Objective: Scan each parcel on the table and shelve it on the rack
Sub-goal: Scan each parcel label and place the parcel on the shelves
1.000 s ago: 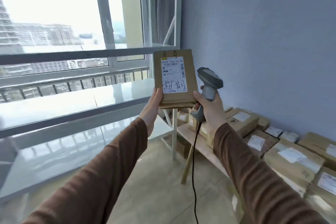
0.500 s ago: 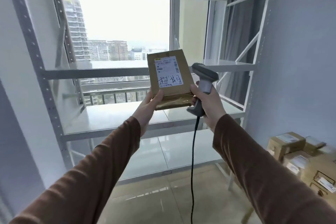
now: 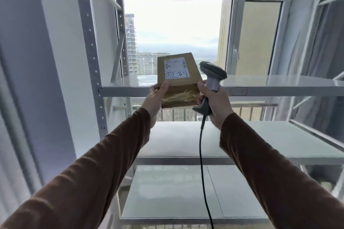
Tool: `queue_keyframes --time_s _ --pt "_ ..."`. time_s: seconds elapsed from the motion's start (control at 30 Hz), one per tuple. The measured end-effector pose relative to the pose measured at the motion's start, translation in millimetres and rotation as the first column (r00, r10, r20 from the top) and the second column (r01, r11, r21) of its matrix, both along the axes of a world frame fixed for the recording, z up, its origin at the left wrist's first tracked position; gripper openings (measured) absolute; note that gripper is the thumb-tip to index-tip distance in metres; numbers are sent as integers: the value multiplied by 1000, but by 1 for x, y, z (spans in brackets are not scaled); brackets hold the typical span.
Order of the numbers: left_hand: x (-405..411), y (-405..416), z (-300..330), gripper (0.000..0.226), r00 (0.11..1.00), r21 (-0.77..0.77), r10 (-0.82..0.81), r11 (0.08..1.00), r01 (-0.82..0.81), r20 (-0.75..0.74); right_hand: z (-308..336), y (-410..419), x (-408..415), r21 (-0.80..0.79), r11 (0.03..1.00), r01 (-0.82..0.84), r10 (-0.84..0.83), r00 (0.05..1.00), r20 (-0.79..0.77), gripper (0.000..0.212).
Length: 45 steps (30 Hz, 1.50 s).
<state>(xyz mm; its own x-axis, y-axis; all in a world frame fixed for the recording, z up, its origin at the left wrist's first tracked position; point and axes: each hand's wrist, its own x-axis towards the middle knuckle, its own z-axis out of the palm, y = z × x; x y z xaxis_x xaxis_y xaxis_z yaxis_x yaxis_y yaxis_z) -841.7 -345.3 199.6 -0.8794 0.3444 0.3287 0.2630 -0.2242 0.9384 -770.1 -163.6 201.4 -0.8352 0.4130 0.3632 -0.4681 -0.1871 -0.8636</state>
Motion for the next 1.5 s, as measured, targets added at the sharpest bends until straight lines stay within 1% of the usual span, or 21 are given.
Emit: queue_keyframes --time_s 0.1,0.2,0.23,0.33,0.37,0.43,0.53,0.67,0.8,0.9,1.0,1.13,1.3,1.4,1.5 --pt "-52 -17 7 61 999 -21 37 999 -36 15 6 -14 -50 4 1000 -23 23 1000 -7 32" --pt "-99 -33 15 59 998 -29 64 998 -63 14 17 -31 -96 20 999 -30 30 1000 -4 29" --pt "-115 -38 17 55 998 -25 65 998 -65 6 20 -38 -111 17 999 -32 32 999 -7 29" --pt "-160 -57 23 34 998 -10 63 998 -63 -14 28 -58 -152 7 999 -51 51 999 -13 27" --pt "-178 -64 26 33 998 -12 58 998 -58 -19 29 -66 -168 8 999 -54 54 998 -14 27" --pt "-203 -75 29 41 998 -14 60 998 -61 -35 31 -78 -189 4 998 -59 59 998 -20 26" --pt "-251 -95 37 38 996 -12 56 998 -57 -64 38 -104 -231 4 999 -34 34 999 -26 25" --pt "-304 -116 47 46 994 -24 79 996 -81 -74 51 -134 -281 -13 1000 -29 29 1000 -8 26" --pt "-350 -123 58 54 994 -22 104 994 -105 -41 61 -150 -326 -22 999 -30 31 999 44 25" --pt "-382 -118 61 59 990 -8 136 991 -136 19 68 -153 -356 -29 1000 -12 14 995 103 25" --pt "-406 -110 61 64 983 10 173 985 -174 64 70 -150 -384 -20 1000 4 -1 988 157 29" --pt "-429 -104 61 74 966 -26 251 968 -250 55 71 -147 -411 -40 999 -3 12 978 208 31" --pt "-444 -100 61 70 950 -69 308 950 -305 42 71 -146 -428 -97 995 -36 60 964 260 18" --pt "-445 -99 61 67 947 -61 320 946 -318 24 74 -144 -431 -106 993 -49 78 955 288 19" --pt "-442 -101 62 64 945 -92 326 941 -325 -4 74 -144 -431 -90 995 -52 77 953 294 20"
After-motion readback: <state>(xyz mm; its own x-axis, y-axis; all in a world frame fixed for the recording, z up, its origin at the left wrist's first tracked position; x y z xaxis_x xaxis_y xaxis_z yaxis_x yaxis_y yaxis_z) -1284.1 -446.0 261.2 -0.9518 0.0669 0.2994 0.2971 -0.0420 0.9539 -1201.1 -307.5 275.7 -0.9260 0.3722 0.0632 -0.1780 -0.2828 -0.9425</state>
